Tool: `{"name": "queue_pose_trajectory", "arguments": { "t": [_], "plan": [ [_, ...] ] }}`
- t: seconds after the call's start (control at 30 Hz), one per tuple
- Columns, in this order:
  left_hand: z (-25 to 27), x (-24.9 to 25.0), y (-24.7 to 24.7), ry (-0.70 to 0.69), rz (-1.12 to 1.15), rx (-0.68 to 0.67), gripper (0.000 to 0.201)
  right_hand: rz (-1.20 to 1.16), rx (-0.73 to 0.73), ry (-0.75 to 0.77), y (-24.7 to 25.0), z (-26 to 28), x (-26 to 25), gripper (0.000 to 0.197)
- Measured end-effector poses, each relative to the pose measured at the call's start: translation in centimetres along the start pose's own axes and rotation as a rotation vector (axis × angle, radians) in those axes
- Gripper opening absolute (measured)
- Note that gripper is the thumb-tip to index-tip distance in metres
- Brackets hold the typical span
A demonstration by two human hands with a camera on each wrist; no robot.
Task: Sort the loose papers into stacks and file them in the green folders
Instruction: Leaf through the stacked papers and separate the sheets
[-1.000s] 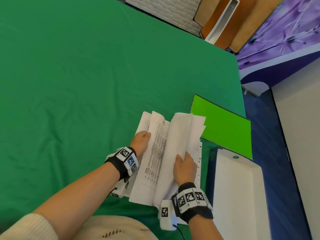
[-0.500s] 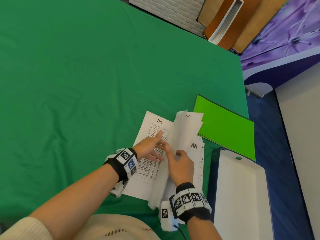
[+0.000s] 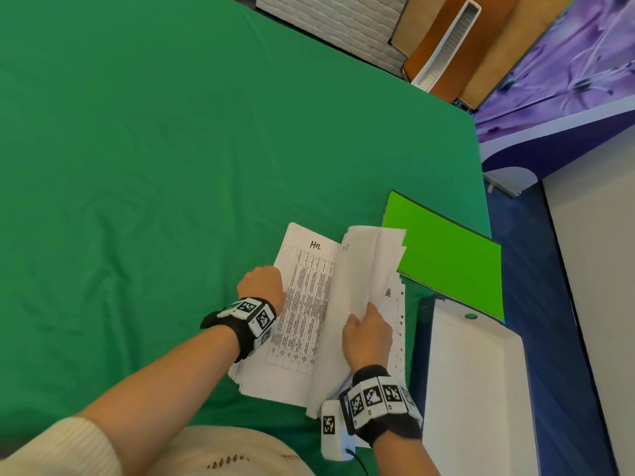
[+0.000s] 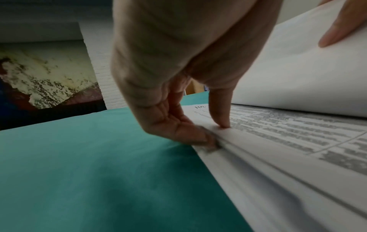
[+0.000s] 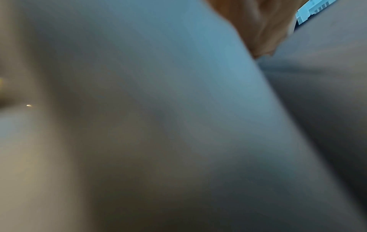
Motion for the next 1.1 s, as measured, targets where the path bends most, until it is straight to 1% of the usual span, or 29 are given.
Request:
{"name": "queue_pose_trajectory", "arguments": {
  "t": [0.07, 0.2, 0.33, 0.4, 0.5, 0.57, 0.63, 0.7, 0.83, 0.9, 0.97, 1.03, 1.07, 1.1],
  "plan": [
    [0.2, 0.1, 0.4, -0.026, -0.025, -0.006, 0.019, 0.015, -0.004, -0.002, -0.1, 0.0, 0.0, 0.036],
    [0.4, 0.6, 1.0, -0.082, -0.09, -0.014, 0.016, 0.004, -0.005, -0.008, 0.0, 0.1, 0.1, 0.035],
    [1.0, 1.6, 1.6, -0.145, -0.203, 0.02, 0.018, -0.028, 0.008, -0.016, 0.5, 0.1, 0.1, 0.036],
    [1.2, 2.0, 1.7, -0.165, -0.17, 0.049, 0.02, -0.051, 0.008, -0.017, 0.5, 0.0, 0.0, 0.036],
    [1.3, 2.4, 1.8, -0.181, -0.068, 0.106, 0.017, -0.1, 0.006, -0.011, 0.3, -0.2, -0.3, 0.031],
    [1.2, 2.3, 2.0, -0.17, 0.01, 0.105, 0.015, -0.108, 0.004, -0.015, 0.3, -0.2, -0.4, 0.029],
    [1.3, 2.3, 2.1, -0.171, 0.014, 0.057, 0.02, -0.111, 0.004, -0.014, 0.3, -0.2, -0.3, 0.027],
    [1.4, 2.6, 2.2, -0.211, -0.07, 0.03, 0.016, -0.112, 0.0, -0.012, 0.3, -0.1, -0.4, 0.027],
    [2.2, 3.9, 2.1, -0.283, -0.258, -0.009, 0.017, -0.106, 0.0, -0.015, 0.3, -0.1, -0.6, 0.031],
    [2.5, 4.7, 2.4, -0.274, -0.375, -0.03, 0.017, -0.1, -0.002, -0.02, 0.4, -0.1, -0.5, 0.032],
    [2.7, 5.6, 2.9, -0.254, -0.422, -0.036, 0.026, -0.1, -0.001, -0.025, 0.5, 0.0, -0.4, 0.032],
    [2.5, 6.4, 3.2, -0.286, -0.338, -0.009, 0.036, -0.115, 0.002, -0.031, 0.5, 0.1, -0.5, 0.031],
    [2.5, 6.8, 3.0, -0.322, -0.246, -0.015, 0.039, -0.123, 0.006, -0.03, 0.5, 0.1, -0.5, 0.031],
    [2.6, 7.1, 2.5, -0.351, -0.112, -0.058, 0.045, -0.137, 0.004, -0.031, 0.5, 0.1, -0.7, 0.029]
  ]
}}
Point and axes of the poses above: each hand's wrist, its own z-axis away from the middle knuckle, its own y-axis out of the back of the hand, x = y × z, the point moved 6 cm from there along -z, towards the middle knuckle, and after that the axes turned 13 degrees about z, right-handed, at the moved point
